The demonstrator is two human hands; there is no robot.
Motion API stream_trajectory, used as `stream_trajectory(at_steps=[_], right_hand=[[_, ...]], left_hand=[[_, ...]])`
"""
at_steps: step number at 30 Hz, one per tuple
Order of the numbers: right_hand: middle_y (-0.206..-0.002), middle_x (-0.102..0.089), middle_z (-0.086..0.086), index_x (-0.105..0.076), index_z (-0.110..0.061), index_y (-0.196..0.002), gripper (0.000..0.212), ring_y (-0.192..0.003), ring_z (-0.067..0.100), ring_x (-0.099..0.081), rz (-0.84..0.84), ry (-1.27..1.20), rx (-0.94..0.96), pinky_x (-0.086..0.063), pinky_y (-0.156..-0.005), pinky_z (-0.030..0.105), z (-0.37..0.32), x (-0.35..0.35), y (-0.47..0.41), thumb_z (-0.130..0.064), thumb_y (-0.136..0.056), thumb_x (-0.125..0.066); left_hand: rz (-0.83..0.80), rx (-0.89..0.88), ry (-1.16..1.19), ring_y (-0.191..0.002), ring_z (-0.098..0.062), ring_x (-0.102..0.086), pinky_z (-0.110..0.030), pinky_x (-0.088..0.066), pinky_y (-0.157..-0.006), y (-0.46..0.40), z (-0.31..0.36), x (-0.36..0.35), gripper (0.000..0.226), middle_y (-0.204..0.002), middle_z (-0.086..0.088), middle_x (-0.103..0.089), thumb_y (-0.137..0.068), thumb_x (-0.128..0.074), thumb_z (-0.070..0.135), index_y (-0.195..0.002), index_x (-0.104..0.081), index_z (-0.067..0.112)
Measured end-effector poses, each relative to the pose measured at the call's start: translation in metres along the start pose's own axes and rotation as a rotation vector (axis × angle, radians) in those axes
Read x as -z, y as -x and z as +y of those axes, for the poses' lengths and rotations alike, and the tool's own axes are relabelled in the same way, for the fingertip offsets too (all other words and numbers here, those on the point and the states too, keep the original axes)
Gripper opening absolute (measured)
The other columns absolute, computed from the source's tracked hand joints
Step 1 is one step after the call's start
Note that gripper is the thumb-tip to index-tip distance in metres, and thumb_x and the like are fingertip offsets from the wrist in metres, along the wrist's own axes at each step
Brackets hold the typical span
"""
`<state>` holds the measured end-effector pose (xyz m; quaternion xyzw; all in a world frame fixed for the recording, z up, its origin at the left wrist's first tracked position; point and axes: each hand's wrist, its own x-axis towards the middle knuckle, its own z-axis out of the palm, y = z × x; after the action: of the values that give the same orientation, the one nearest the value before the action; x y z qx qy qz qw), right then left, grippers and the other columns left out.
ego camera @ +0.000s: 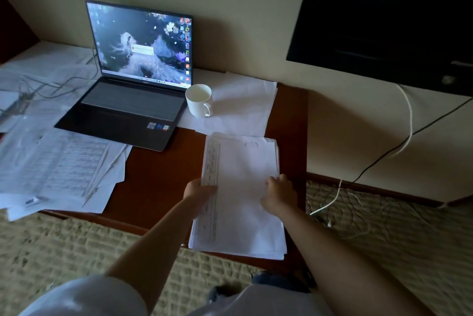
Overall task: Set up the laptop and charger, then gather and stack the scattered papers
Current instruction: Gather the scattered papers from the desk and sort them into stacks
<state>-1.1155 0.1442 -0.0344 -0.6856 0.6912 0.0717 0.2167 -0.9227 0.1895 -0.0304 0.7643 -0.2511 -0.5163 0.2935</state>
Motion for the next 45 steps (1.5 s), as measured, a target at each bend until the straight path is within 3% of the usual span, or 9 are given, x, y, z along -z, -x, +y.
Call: stream_trajectory(at_steps=[3, 10, 16, 24, 28, 32, 38, 42, 45], right_hand=[[-0.128, -0.047, 0.011, -0.060, -0.014, -0.119, 0.035, -0.117, 0.031, -0.047, -0.016, -0.065, 0.016, -0.045, -0.096, 0.035, -0.005, 0.012, -0.022, -0.019, -0.086, -0.053], [-0.124, -0.056, 0.012, -0.056, -0.009, -0.122, 0.032, -0.108, 0.029, -0.057, -0.011, -0.852, -0.165, -0.047, -0.075, 0.027, -0.035, 0.040, -0.095, -0.009, -0.092, -0.045], [-0.100, -0.060, 0.012, -0.055, -0.002, -0.112, 0.030, -0.082, 0.025, -0.059, -0.042, -1.278, -0.389, -0.047, -0.071, 0.032, -0.070, 0.038, -0.147, -0.015, -0.085, -0.057], [-0.103, -0.060, 0.009, -0.058, -0.003, -0.116, 0.044, -0.096, 0.028, -0.060, -0.049, -1.223, -0.410, -0.047, -0.082, 0.032, -0.097, 0.037, -0.167, -0.031, -0.084, -0.067], [-0.105, -0.065, 0.022, -0.062, 0.004, -0.101, 0.027, -0.096, 0.036, -0.063, 0.225, -1.182, -0.408, -0.048, -0.076, 0.036, -0.110, 0.045, -0.168, -0.019, -0.088, -0.054], [-0.116, -0.055, 0.031, -0.057, 0.015, -0.108, 0.029, -0.109, 0.041, -0.053, 0.580, -1.048, -0.383, -0.036, -0.089, 0.034, -0.091, 0.062, -0.159, -0.007, -0.095, -0.044], [-0.114, -0.056, 0.026, -0.057, 0.008, -0.097, 0.019, -0.100, 0.039, -0.059, 0.778, -0.625, 0.339, -0.045, -0.077, 0.032, -0.062, 0.076, -0.130, -0.005, -0.084, -0.056], [-0.102, -0.067, 0.020, -0.056, -0.005, -0.091, 0.024, -0.081, 0.034, -0.068, 0.584, -0.071, 0.970, -0.055, -0.053, 0.032, -0.050, 0.069, -0.081, -0.012, -0.073, -0.042], [-0.081, -0.066, 0.014, -0.064, -0.002, -0.084, 0.026, -0.068, 0.031, -0.065, 0.301, 0.125, 1.060, -0.047, -0.046, 0.026, -0.043, 0.051, -0.040, -0.007, -0.068, -0.044]], left_hand=[[-0.019, 0.060, 0.031, -0.082, -0.028, -0.064, -0.035, -0.054, -0.062, -0.007, 0.008, 0.003, 0.017, -0.094, -0.011, -0.064, -0.081, -0.066, 0.006, -0.096, -0.059, 0.009], [0.065, 0.083, 0.046, -0.094, -0.035, -0.060, -0.053, -0.051, -0.086, -0.024, 0.025, 0.024, 0.021, -0.098, -0.019, -0.062, -0.078, -0.052, -0.009, -0.093, -0.057, 0.005], [0.217, 0.170, 0.066, -0.093, -0.031, -0.058, -0.044, -0.047, -0.077, -0.040, 0.022, 0.040, 0.020, -0.098, -0.016, -0.061, -0.079, -0.052, -0.009, -0.091, -0.055, 0.007], [0.226, 0.251, 0.073, -0.095, -0.034, -0.059, -0.042, -0.046, -0.076, -0.051, 0.023, 0.045, 0.025, -0.098, -0.018, -0.062, -0.075, -0.053, -0.011, -0.093, -0.058, 0.006], [0.206, 0.259, 0.106, -0.095, -0.034, -0.058, -0.045, -0.047, -0.082, -0.051, 0.022, 0.049, 0.026, -0.098, -0.018, -0.062, -0.075, -0.053, -0.010, -0.094, -0.059, 0.007], [0.182, 0.247, 0.133, -0.093, -0.034, -0.060, -0.048, -0.049, -0.082, -0.051, 0.022, 0.048, 0.027, -0.097, -0.017, -0.062, -0.076, -0.051, -0.010, -0.097, -0.058, 0.006], [0.171, 0.245, 0.179, -0.094, -0.034, -0.056, -0.045, -0.049, -0.076, -0.046, 0.027, 0.034, 0.023, -0.096, -0.018, -0.057, -0.078, -0.050, -0.011, -0.094, -0.053, 0.004], [0.111, 0.194, 0.237, -0.097, -0.035, -0.052, -0.045, -0.048, -0.082, -0.030, 0.030, 0.022, 0.020, -0.095, -0.017, -0.053, -0.077, -0.054, -0.011, -0.089, -0.050, 0.005], [0.090, 0.125, 0.278, -0.096, -0.035, -0.054, -0.046, -0.050, -0.085, -0.016, 0.030, 0.016, 0.020, -0.095, -0.019, -0.053, -0.078, -0.054, -0.011, -0.091, -0.049, 0.003]])
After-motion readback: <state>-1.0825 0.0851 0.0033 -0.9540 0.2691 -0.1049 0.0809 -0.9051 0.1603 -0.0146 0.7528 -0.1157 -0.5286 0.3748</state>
